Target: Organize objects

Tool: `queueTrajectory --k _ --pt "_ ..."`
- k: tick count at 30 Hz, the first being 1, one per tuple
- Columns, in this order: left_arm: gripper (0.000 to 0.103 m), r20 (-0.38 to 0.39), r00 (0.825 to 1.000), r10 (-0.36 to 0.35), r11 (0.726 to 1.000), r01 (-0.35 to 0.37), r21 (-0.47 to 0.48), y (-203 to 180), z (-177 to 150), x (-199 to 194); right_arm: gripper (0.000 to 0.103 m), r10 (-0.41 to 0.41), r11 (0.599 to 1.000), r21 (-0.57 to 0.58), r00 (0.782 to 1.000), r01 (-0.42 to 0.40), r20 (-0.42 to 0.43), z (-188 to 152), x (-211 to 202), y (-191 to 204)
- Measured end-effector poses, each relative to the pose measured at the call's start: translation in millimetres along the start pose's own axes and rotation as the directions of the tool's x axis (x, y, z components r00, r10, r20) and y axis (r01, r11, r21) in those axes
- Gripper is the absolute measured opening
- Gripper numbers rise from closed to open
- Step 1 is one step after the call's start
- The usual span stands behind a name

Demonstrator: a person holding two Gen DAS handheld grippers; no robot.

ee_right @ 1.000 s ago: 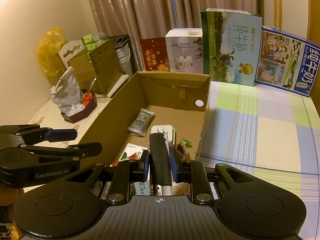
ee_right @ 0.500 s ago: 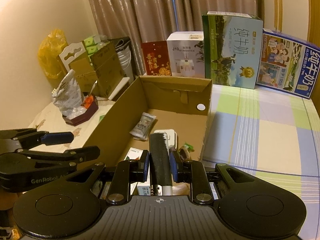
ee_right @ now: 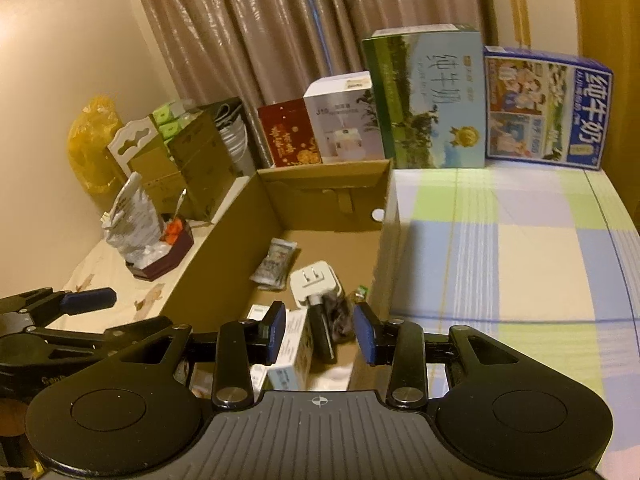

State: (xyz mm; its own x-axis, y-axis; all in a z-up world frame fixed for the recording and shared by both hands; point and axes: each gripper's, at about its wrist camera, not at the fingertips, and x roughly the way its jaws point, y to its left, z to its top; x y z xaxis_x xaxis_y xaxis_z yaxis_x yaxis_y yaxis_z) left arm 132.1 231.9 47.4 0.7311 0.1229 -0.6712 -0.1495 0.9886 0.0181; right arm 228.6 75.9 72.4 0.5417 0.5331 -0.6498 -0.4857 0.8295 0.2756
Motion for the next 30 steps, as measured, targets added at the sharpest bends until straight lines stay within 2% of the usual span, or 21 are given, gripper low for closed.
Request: queueTrajectory --k 3,5,9,11,14,16,21,24,30 --pt "0.099 0.015 1.000 0.002 1.000 -0.002 -0.017 -1.3 -4.5 -13.5 0.047 -0.001 1.000 0.006 1.000 0.001 0.004 -7.0 -13.9 1.0" --pt "0.102 0.020 1.000 0.006 1.000 -0.005 -0.018 -3.1 -7.6 -22.8 0.057 -0.005 1.000 -0.002 1.000 0.005 0.003 -12.6 -23.1 4.2" --pt "0.102 0.031 0.999 0.015 1.000 -0.014 -0.027 -4.2 -15.1 -44.2 0.071 -0.024 1.000 -0.011 1.000 0.024 0.005 -24.0 -42.5 11.3" --pt "0.102 0.037 0.999 0.021 0.999 -0.019 -0.043 -3.1 -19.5 -55.2 0.084 -0.028 1.000 -0.011 1.000 0.028 0.003 -30.6 -51.7 13.8" --pt "0.102 0.038 0.999 0.024 0.998 -0.022 -0.051 -3.8 -27.4 -70.0 0.098 -0.031 1.000 -0.002 1.000 0.031 -0.001 -44.0 -66.2 17.0" --pt "0.102 0.045 0.999 0.012 0.998 -0.010 -0.059 -4.8 -33.7 -80.6 0.101 -0.037 0.999 0.002 0.999 0.037 -0.004 -54.2 -76.0 18.5" --pt "0.102 0.046 0.999 -0.001 0.997 0.005 -0.081 -10.5 -48.6 -101.7 0.101 -0.082 0.997 0.001 0.997 0.082 -0.015 -77.3 -95.4 19.8" --pt "0.102 0.031 0.999 0.011 0.996 -0.008 -0.092 -15.2 -58.0 -111.9 0.101 -0.118 0.993 -0.025 0.993 0.118 -0.015 -88.7 -105.1 23.7" --pt "0.102 0.014 0.999 0.049 0.995 -0.048 -0.082 -27.6 -75.6 -125.9 0.101 -0.123 0.992 -0.041 0.992 0.122 -0.030 -102.8 -116.8 27.9"
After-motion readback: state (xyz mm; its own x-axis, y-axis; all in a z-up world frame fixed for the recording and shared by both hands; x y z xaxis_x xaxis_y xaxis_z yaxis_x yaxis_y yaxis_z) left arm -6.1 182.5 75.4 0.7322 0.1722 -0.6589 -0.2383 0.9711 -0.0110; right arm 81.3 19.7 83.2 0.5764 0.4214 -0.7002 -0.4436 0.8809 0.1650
